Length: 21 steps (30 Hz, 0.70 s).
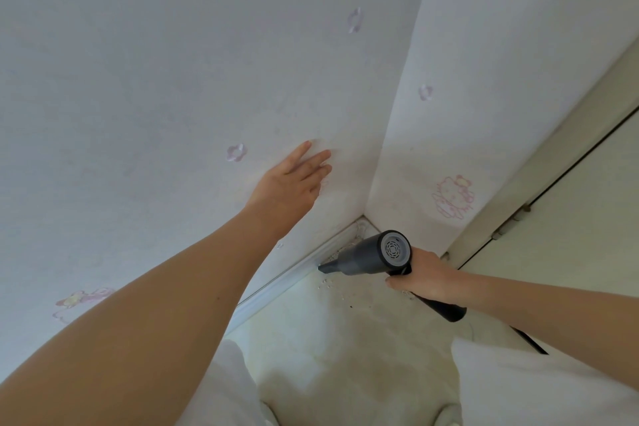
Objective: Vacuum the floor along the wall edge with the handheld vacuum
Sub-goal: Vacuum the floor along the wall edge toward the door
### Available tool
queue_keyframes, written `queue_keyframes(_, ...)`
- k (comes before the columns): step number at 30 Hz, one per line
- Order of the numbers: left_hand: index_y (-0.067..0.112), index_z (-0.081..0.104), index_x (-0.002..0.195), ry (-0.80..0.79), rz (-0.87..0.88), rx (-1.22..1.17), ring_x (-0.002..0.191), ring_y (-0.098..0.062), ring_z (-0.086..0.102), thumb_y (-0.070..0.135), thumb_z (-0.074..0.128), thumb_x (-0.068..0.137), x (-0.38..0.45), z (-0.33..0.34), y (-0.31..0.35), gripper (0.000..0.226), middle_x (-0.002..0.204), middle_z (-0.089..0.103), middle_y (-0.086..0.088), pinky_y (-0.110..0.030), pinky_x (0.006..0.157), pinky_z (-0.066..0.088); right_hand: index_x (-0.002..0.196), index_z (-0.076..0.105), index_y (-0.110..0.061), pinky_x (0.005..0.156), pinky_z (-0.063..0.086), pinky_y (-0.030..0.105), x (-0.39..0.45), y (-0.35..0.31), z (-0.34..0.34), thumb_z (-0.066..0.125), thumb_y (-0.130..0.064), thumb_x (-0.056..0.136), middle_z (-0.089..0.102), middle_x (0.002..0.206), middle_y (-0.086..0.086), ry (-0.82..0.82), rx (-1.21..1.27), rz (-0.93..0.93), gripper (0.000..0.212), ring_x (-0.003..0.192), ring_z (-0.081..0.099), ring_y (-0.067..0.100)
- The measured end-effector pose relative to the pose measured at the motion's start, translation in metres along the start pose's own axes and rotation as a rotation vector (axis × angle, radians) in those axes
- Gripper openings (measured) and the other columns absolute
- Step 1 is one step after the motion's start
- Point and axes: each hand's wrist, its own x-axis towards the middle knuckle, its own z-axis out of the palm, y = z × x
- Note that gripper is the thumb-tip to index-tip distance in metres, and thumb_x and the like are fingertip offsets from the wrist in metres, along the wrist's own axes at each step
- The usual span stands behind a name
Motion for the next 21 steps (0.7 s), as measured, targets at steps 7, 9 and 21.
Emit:
queue_keyframes(7,0.017,0.012,0.158,0.003,-0.003,-0.008,0.148,-0.034,-0.021,0.033,0.051,0.099,0.000,-0.001,-0.001,0.072,0.165,-0.009,-0.007,-0.058,0.105,-0.027,0.096,0.057,-0.020,0.062,0.042,0.019,0.002,0.010,-0.001,0.069,-0.022,0.076,0.063,0.085,-0.002,-0.004,0.050,0.039,0.023,0.077,0.058,0.013)
queue_keyframes(9,0.017,0.012,0.157,0.003,0.002,-0.008,0.148,-0.034,-0.022,0.032,0.050,0.100,0.000,-0.002,-0.001,0.071,0.165,-0.009,-0.007,-0.058,0.105,-0.027,0.095,0.059,-0.020,0.061,0.043,0.019,0.001,0.011,0.001,0.069,-0.022,0.074,0.063,0.081,-0.003,-0.027,0.059,0.053,0.023,0.072,0.058,0.010)
queue_keyframes(21,0.018,0.013,0.158,0.003,-0.006,-0.002,0.147,-0.034,-0.023,0.035,0.052,0.099,-0.001,0.000,0.000,0.073,0.165,-0.010,-0.006,-0.059,0.106,-0.027,0.086,0.058,-0.024,0.066,0.046,0.021,-0.005,0.015,-0.001,0.070,-0.023,0.075,0.062,0.078,-0.005,-0.087,0.064,0.041,0.016,0.071,0.057,0.009)
